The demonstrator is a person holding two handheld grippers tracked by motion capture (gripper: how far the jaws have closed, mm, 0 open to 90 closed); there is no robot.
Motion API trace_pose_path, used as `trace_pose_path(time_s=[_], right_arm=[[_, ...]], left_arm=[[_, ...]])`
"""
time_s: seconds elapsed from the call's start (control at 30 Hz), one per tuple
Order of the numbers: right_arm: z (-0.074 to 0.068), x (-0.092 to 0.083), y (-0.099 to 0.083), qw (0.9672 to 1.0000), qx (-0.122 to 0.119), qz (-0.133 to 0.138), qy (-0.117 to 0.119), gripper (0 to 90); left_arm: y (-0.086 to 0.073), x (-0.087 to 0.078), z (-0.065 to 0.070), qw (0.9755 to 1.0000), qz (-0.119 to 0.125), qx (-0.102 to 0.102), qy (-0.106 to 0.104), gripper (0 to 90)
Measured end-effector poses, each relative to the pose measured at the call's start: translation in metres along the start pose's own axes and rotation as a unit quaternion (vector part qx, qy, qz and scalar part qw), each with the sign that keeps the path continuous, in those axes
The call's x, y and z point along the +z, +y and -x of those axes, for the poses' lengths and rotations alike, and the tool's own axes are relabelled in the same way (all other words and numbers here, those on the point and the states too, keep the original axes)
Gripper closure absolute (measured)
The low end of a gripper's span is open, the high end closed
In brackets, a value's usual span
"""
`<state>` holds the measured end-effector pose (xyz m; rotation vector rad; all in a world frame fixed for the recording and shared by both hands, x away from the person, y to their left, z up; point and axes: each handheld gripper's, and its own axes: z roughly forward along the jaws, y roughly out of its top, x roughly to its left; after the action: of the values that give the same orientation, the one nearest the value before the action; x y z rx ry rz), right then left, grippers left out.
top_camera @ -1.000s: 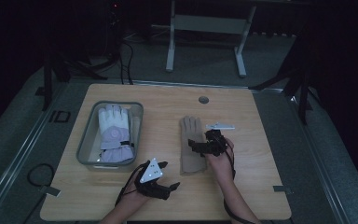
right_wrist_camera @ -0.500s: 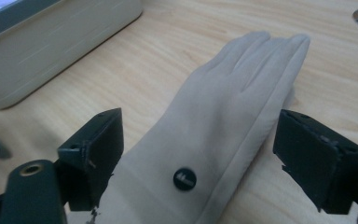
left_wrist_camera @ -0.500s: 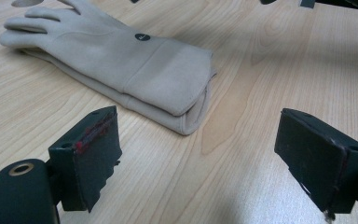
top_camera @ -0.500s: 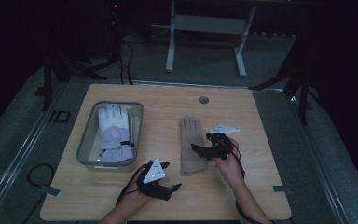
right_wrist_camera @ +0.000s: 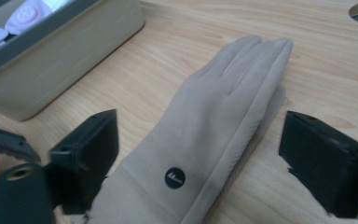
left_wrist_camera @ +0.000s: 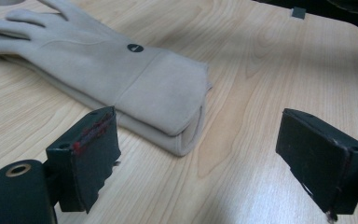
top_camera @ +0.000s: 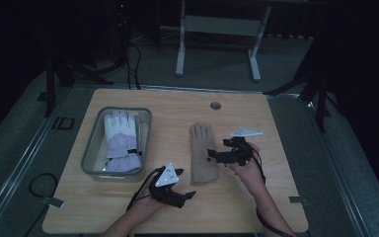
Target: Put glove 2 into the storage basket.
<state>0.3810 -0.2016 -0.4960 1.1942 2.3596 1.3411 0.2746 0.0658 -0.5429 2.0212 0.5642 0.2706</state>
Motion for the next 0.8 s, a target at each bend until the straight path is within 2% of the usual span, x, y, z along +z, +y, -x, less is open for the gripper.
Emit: trace_pose_path(time_s=[0.03, 0.13, 0.2, 0.27, 0.33, 0.37, 0.43, 0.5, 0.57, 0.6, 0.7, 0.77, 0.8], right_arm=[[0.002, 0.001, 0.001, 1.0000, 0.001, -0.001, 0.005, 14.2], [0.007, 0.004, 0.006, 1.0000, 0.006, -0.003, -0.004, 21.4], [0.012, 0.006, 0.010, 0.9998, 0.012, -0.006, -0.012, 25.0], [0.014, 0.010, 0.014, 0.9995, 0.017, -0.009, -0.023, 31.0], [0.017, 0.015, 0.018, 0.9992, 0.018, -0.015, -0.033, 33.0], [0.018, 0.018, 0.020, 0.9987, 0.019, -0.018, -0.044, 34.4], [0.021, 0.025, 0.024, 0.9981, 0.028, -0.023, -0.051, 34.4], [0.023, 0.033, 0.027, 0.9977, 0.038, -0.023, -0.051, 34.2], [0.025, 0.039, 0.028, 0.9978, 0.046, -0.019, -0.043, 32.8], [0.027, 0.043, 0.028, 0.9976, 0.050, -0.019, -0.043, 32.2], [0.032, 0.055, 0.026, 0.9961, 0.069, -0.025, -0.050, 30.3], [0.037, 0.063, 0.026, 0.9948, 0.088, -0.030, -0.043, 28.8], [0.039, 0.066, 0.026, 0.9942, 0.094, -0.033, -0.041, 28.3]], left_arm=[[0.002, 0.001, 0.000, 1.0000, -0.008, 0.000, 0.000, 13.3], [0.008, 0.004, 0.000, 0.9997, -0.025, 0.009, 0.000, 13.3], [0.013, 0.007, 0.002, 0.9987, -0.039, 0.029, 0.016, 13.3], [0.018, 0.009, 0.002, 0.9976, -0.047, 0.048, 0.017, 12.9], [0.022, 0.013, 0.001, 0.9967, -0.052, 0.059, 0.018, 13.0], [0.025, 0.014, 0.001, 0.9960, -0.052, 0.069, 0.022, 13.0], [0.029, 0.017, 0.001, 0.9952, -0.043, 0.084, 0.025, 14.7], [0.031, 0.017, 0.002, 0.9937, -0.017, 0.105, 0.034, 17.5], [0.033, 0.018, 0.001, 0.9935, 0.009, 0.113, 0.018, 21.6], [0.033, 0.021, 0.000, 0.9940, 0.009, 0.109, 0.010, 22.7], [0.032, 0.028, -0.001, 0.9934, 0.001, 0.114, 0.011, 29.1], [0.031, 0.034, -0.003, 0.9933, -0.014, 0.115, 0.003, 29.8], [0.030, 0.037, -0.005, 0.9921, -0.032, 0.121, -0.004, 30.4]])
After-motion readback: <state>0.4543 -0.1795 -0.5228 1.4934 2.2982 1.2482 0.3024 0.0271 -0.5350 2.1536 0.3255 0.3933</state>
